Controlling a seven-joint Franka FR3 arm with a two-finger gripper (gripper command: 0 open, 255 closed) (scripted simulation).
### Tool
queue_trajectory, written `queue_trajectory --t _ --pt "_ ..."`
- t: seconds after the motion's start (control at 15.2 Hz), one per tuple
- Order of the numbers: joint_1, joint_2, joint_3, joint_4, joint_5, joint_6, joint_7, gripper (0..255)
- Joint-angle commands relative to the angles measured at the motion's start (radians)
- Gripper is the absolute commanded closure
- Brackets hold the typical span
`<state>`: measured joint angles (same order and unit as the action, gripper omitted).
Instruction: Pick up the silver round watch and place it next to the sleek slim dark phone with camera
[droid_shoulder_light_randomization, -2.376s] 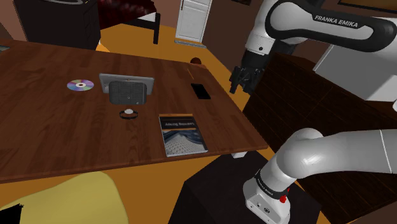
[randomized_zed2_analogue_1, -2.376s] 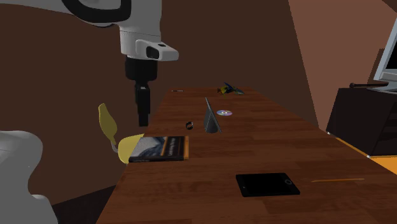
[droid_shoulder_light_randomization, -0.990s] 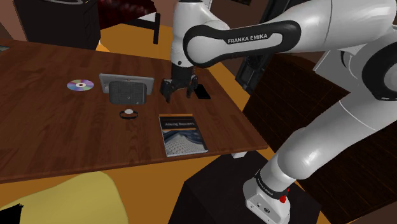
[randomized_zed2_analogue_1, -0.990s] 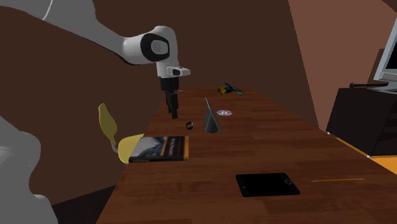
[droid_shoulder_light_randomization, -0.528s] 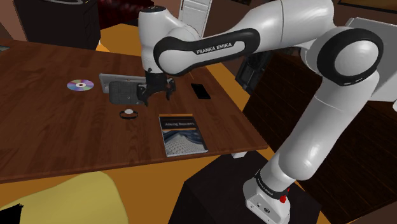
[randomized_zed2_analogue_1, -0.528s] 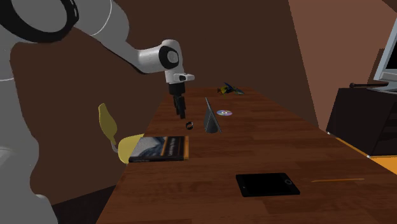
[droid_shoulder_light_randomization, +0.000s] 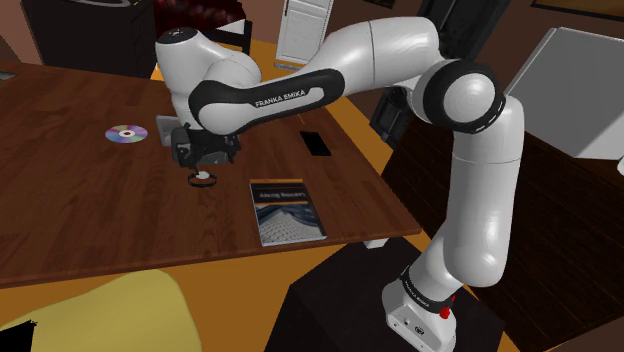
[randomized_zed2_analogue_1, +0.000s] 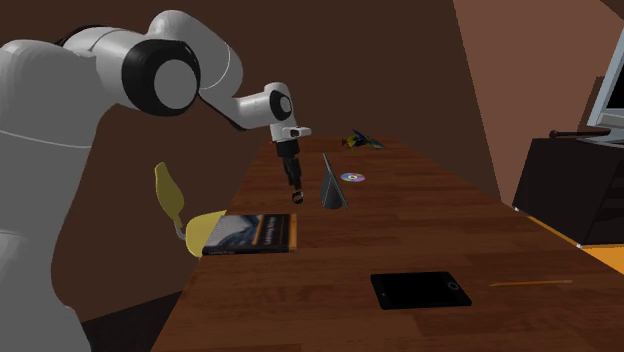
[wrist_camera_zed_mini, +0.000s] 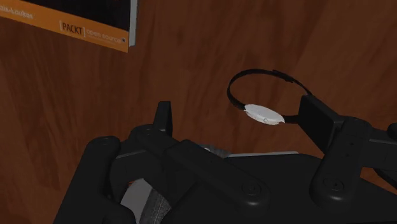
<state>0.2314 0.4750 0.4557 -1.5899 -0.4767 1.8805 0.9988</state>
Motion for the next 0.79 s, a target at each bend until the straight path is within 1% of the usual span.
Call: queue_trajectory --t 0.0,0.4,0.73 --pt "0.013 0.032 -0.008 0.025 -0.018 0.002 0.012 0" --pt "0.004 0.052 -0.019 -0.018 -0.035 0.063 0.024 0" --pt "0.004 0.052 -0.019 -0.018 -0.035 0.063 0.024 0"
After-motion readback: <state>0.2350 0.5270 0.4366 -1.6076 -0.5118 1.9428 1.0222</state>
